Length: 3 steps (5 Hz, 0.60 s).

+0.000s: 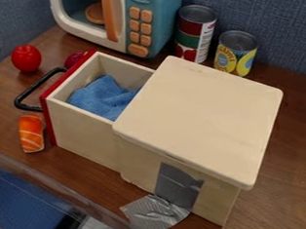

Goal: Take the red object and put it in the drawer

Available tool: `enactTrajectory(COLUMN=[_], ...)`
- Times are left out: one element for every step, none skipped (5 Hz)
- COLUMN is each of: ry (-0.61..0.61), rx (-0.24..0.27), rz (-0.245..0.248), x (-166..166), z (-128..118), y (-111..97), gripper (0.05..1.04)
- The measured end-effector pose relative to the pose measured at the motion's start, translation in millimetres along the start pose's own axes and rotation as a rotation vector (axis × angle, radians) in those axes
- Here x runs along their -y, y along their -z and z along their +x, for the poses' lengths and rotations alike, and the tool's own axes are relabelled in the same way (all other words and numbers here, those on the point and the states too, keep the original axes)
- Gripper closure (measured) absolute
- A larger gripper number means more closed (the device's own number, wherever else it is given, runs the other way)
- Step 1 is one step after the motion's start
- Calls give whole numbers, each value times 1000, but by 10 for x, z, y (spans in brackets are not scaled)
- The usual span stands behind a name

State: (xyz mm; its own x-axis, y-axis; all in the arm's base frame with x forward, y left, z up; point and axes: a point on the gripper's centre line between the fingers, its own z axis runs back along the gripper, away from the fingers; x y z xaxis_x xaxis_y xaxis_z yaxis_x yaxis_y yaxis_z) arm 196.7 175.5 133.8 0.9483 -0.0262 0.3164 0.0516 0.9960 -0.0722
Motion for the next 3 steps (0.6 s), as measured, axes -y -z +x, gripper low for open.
enactTrajectory(ry=[-5,29,49], rx=[-18,-39,-43], rz=[-20,-24,1], x=[4,-152,-319], z=[-29,104,248], y=[67,194,294], gripper=[83,83,83])
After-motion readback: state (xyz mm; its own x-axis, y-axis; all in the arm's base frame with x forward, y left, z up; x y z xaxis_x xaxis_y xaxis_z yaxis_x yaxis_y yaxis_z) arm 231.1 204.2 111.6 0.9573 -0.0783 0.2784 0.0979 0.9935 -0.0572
